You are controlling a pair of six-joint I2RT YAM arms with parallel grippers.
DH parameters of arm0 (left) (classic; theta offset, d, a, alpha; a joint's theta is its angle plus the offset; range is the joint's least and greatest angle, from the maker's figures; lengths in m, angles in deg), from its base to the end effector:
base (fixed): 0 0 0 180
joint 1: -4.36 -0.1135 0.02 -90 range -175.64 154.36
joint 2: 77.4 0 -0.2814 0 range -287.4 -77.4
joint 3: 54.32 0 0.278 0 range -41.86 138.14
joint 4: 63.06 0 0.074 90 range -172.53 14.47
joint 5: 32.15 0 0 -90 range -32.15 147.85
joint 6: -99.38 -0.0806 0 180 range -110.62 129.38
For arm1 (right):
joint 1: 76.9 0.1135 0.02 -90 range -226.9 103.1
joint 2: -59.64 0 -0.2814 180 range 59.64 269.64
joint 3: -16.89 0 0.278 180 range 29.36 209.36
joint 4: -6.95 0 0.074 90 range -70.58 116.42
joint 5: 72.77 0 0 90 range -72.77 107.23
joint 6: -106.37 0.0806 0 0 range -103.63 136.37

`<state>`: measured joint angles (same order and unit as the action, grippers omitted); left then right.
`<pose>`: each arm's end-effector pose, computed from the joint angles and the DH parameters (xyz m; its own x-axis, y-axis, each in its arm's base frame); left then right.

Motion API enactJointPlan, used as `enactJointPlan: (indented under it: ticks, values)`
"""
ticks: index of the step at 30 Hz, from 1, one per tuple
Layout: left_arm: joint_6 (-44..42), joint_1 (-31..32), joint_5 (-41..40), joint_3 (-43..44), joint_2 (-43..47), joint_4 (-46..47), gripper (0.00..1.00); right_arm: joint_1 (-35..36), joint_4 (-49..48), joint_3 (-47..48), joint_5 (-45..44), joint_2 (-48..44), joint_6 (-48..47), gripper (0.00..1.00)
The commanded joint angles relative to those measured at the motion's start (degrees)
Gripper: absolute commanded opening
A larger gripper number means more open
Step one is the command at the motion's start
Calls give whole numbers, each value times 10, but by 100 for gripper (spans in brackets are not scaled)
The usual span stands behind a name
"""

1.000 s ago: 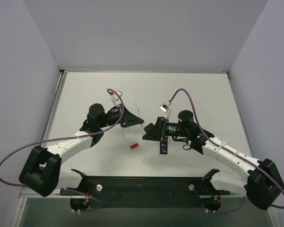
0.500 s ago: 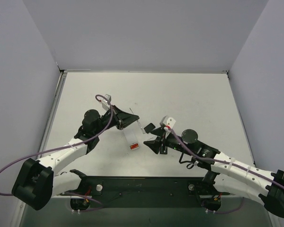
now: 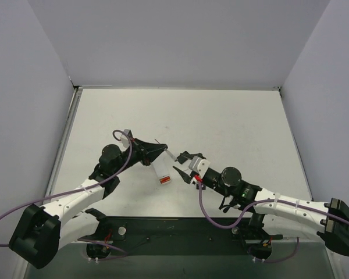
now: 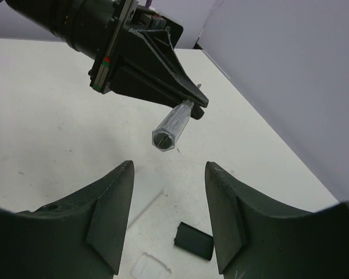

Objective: Unload the batteries from the remote control

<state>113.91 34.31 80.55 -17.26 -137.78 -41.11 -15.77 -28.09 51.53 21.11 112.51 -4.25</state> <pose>0.2310 -0.1690 0.2445 -0.7642 -0.5903 0.2597 -0.2195 -0.1407 -0.9654 0.1217 0.2321 0.2955 0.4494 0.0874 -0.8891 -0.7978 0.4870 -0.3554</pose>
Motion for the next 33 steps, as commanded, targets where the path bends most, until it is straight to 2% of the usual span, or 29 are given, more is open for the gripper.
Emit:
enactJointPlan:
  ticks: [1, 12, 13, 14, 16, 17, 18, 19, 21, 22, 24, 26, 33]
  values:
    - [52, 6, -16, -16, 12, 31, 0, 5, -74, 36, -10, 12, -35, 46]
    - [85, 15, -13, -40, 4, 82, 0, 15, -97, 74, 3, 61, -33, 37]
    - [89, 15, -13, -42, 3, 89, 0, 15, -103, 74, 2, 63, -33, 34]
    - [91, 15, -12, -44, 3, 93, 0, 15, -115, 73, 1, 65, -28, 24]
    - [95, 15, -9, -47, 5, 96, 0, 16, -126, 72, -1, 70, -25, 14]
    - [95, 15, -8, -49, 7, 96, 0, 16, -131, 73, 0, 72, -25, 5]
    - [96, 15, -6, -51, 7, 96, 0, 15, -131, 74, 1, 74, -24, 0]
    - [97, 15, -5, -58, 10, 101, 1, 17, -131, 78, 2, 75, -24, 0]
    - [97, 15, -7, -64, 13, 108, 19, 17, -127, 80, 2, 74, -25, 0]
    - [90, 14, -8, -68, 19, 107, 41, 16, -125, 81, 0, 73, -28, 0]
    - [73, 12, -2, -73, 28, 91, 58, 17, -95, 84, -18, 60, -35, 0]
    - [26, 3, 10, -63, 49, 22, 69, 15, -42, 95, -64, 47, -31, 0]
    - [-149, -52, 7, -31, 133, -205, 72, -24, 179, 128, -103, -33, 60, 0]
